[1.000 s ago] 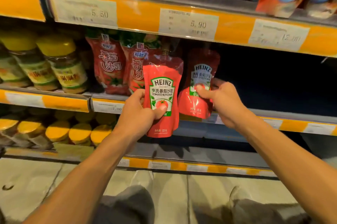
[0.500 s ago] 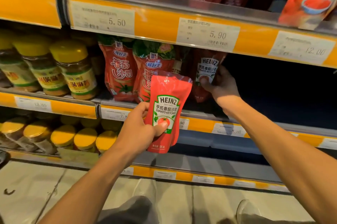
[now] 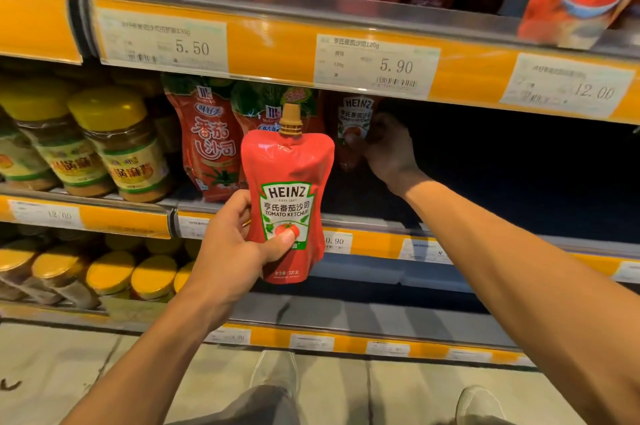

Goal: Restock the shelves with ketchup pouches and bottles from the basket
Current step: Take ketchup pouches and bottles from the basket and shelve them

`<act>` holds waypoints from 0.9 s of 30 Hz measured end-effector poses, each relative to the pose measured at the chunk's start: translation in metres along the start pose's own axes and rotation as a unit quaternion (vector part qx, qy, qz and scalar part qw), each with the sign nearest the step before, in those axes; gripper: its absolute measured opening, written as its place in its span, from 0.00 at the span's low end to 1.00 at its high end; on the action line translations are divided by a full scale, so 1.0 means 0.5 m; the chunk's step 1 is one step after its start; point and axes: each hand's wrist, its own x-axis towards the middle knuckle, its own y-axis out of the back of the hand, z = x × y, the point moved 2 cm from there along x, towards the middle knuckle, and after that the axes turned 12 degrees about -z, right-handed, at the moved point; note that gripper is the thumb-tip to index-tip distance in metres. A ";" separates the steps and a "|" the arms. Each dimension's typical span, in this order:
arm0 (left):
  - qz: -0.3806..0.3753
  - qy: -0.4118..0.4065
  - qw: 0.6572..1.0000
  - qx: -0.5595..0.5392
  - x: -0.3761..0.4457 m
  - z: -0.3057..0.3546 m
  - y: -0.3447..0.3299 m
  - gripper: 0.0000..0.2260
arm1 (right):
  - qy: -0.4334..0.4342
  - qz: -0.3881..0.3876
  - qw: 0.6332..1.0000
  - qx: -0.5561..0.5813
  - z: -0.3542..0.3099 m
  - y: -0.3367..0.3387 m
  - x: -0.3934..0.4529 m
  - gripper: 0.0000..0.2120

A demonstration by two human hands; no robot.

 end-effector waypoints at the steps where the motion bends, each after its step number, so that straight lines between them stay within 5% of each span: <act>1: 0.003 -0.001 1.000 -0.001 0.002 0.000 0.001 0.21 | -0.001 0.001 1.000 -0.004 0.001 -0.006 0.007 0.21; 14: -0.006 0.006 1.000 -0.005 0.011 -0.003 -0.009 0.19 | -0.028 -0.007 0.999 -0.015 -0.002 -0.001 0.018 0.26; 18: -0.020 0.005 0.999 -0.027 0.013 0.011 -0.031 0.19 | -0.021 0.052 0.996 0.062 -0.038 0.025 -0.087 0.12; 20: -0.031 0.007 0.998 -0.045 0.009 0.023 -0.048 0.21 | -0.010 -0.025 0.992 0.126 -0.051 0.035 -0.165 0.04; 23: -0.037 0.025 0.996 -0.081 0.004 0.031 -0.079 0.20 | -0.019 -0.161 0.974 0.158 -0.064 0.049 -0.273 0.15; 27: -0.029 0.067 0.989 -0.127 -0.004 0.033 -0.134 0.15 | -0.049 -0.220 0.968 0.110 -0.052 0.068 -0.356 0.21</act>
